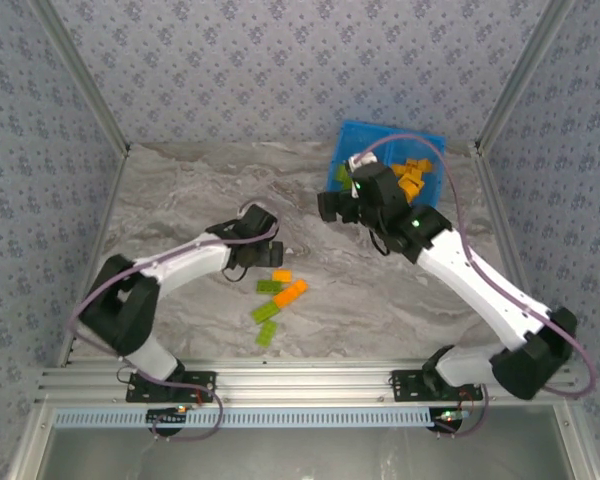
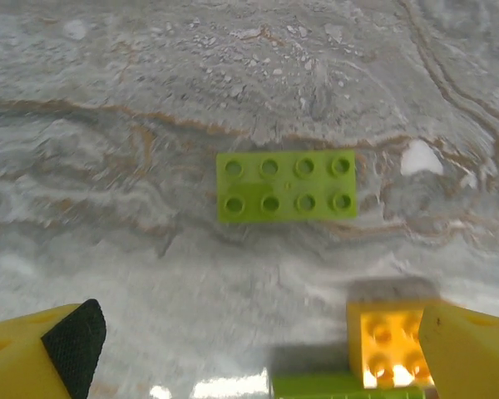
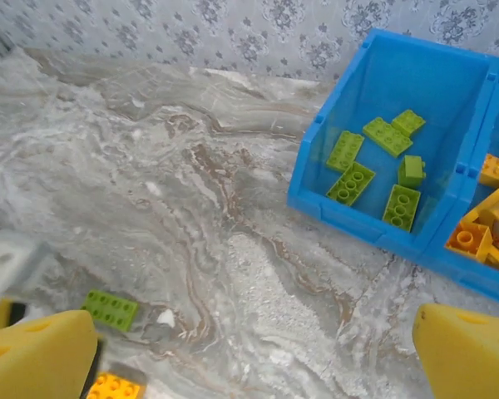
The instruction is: Sort the legos into containers by color
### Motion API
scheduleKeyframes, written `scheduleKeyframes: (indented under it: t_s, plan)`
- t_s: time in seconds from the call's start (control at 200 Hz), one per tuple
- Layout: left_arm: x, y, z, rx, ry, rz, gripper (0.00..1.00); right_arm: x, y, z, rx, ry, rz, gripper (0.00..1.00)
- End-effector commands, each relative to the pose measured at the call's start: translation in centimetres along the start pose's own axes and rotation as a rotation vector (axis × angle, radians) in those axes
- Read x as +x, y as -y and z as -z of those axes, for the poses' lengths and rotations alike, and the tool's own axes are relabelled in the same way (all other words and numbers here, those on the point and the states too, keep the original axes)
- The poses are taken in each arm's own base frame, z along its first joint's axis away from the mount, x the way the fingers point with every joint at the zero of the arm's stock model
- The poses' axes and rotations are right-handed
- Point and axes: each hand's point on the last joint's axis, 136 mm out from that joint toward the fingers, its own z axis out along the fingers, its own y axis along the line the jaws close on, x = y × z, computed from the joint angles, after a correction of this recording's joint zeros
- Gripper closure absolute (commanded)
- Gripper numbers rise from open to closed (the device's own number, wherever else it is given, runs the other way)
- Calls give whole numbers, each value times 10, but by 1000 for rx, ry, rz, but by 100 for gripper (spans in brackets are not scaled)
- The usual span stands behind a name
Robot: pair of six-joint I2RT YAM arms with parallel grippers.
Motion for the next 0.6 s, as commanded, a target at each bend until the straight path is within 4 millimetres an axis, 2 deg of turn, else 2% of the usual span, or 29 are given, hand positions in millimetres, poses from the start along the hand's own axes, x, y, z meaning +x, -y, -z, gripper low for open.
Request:
scheduleKeyframes:
  t_s: [0.0, 0.02, 0.045, 0.08, 0.25, 0.395, 0.595]
  plan:
    - [-25, 10, -17, -3, 14, -24, 1, 23, 2, 17, -9, -17, -52, 0]
    - [-26, 11, -22, -10, 8, -27, 1, 22, -1, 23, -27, -13, -61, 0]
    - [-28, 11, -27, -15, 4, -29, 1, 37, 0, 21, -31, -45, -63, 0]
    - [-30, 12, -33, -20, -5, -30, 1, 44, 0, 25, -40, -60, -71, 0]
    - [-25, 11, -55, -49, -36, -17, 3, 69, 9, 39, -9, -112, -97, 0]
    - [-9, 11, -69, -49, -95, 14, 14, 71, 15, 45, 7, -107, -126, 0]
    - [9, 4, -68, -53, -120, 70, 37, 57, 10, 49, -15, -73, -124, 0]
